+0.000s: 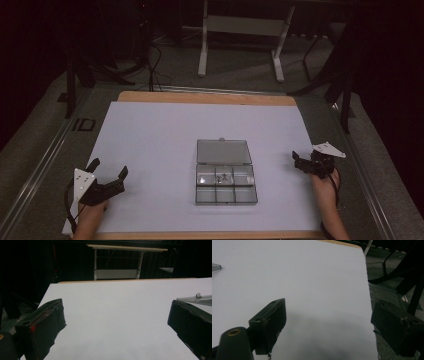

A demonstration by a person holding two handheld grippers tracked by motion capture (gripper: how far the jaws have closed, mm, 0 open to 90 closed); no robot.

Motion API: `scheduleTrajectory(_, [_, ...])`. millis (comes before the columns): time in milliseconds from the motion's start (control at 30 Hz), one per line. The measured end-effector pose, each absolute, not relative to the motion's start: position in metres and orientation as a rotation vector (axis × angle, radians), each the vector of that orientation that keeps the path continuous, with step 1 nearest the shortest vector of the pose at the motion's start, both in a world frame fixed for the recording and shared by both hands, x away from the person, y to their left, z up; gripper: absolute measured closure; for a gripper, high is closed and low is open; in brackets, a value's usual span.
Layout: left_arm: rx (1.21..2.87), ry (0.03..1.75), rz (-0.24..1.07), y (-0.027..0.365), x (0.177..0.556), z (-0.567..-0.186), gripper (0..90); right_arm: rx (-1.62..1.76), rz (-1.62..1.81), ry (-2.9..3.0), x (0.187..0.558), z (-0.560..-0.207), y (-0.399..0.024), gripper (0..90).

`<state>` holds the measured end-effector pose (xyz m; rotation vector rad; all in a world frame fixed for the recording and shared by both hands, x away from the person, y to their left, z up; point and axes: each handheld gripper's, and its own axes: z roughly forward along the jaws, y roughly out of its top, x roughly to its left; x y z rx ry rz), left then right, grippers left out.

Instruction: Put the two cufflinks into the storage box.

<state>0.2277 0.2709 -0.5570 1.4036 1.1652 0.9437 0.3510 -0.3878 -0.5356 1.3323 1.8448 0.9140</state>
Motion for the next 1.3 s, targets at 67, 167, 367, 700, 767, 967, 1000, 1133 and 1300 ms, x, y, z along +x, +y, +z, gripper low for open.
scheduleTrajectory(67, [1.404,1.164,0.944,0.271,0.228,-0.557,1.6,1.333,0.913,1.843,0.347,-0.537,-0.389,13.0])
scheduleTrajectory(167, [1.403,1.165,0.942,0.271,0.228,-0.557,1.6,1.334,0.904,1.842,0.342,-0.539,-0.389,13.2])
scheduleTrajectory(367, [1.400,1.166,0.940,0.271,0.228,-0.557,1.6,1.340,0.917,1.813,0.332,-0.540,-0.393,13.5])
scheduleTrajectory(700, [1.399,1.165,0.940,0.271,0.228,-0.557,1.6,1.333,0.904,1.796,0.321,-0.539,-0.395,13.7])
scheduleTrajectory(767, [1.399,1.166,0.939,0.271,0.228,-0.557,1.5,1.333,0.898,1.793,0.318,-0.540,-0.395,13.7])
scheduleTrajectory(967, [1.398,1.164,0.937,0.272,0.228,-0.557,1.6,1.336,0.874,1.772,0.313,-0.543,-0.398,13.7])
scheduleTrajectory(1000, [1.397,1.164,0.936,0.272,0.227,-0.557,1.5,1.339,0.864,1.762,0.312,-0.543,-0.399,13.7])
scheduleTrajectory(1133, [1.397,1.163,0.938,0.272,0.227,-0.557,1.5,1.336,0.842,1.757,0.312,-0.545,-0.399,13.7])
scheduleTrajectory(1300, [1.395,1.161,0.941,0.272,0.227,-0.557,1.5,1.335,0.827,1.746,0.312,-0.547,-0.400,13.7])
